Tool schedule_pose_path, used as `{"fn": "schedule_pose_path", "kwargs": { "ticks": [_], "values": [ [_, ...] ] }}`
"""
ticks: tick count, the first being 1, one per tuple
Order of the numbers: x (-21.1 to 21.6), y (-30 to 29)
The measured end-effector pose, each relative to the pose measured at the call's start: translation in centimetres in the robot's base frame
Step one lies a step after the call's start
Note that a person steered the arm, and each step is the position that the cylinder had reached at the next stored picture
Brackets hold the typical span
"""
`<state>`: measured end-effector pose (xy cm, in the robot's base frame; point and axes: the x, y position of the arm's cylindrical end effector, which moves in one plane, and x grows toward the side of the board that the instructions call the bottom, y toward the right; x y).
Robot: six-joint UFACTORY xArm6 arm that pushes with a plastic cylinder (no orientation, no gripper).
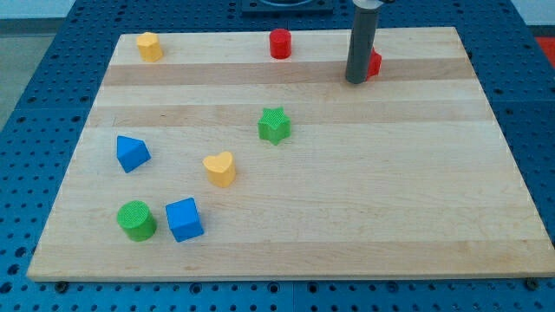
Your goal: Move the red star to the top right of the board
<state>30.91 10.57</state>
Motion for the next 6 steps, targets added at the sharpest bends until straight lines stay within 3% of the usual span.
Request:
{"fn": "schedule_pose_path", "kwargs": {
  "ticks": [6],
  "values": [
    [-4.5,0.9]
  ]
}}
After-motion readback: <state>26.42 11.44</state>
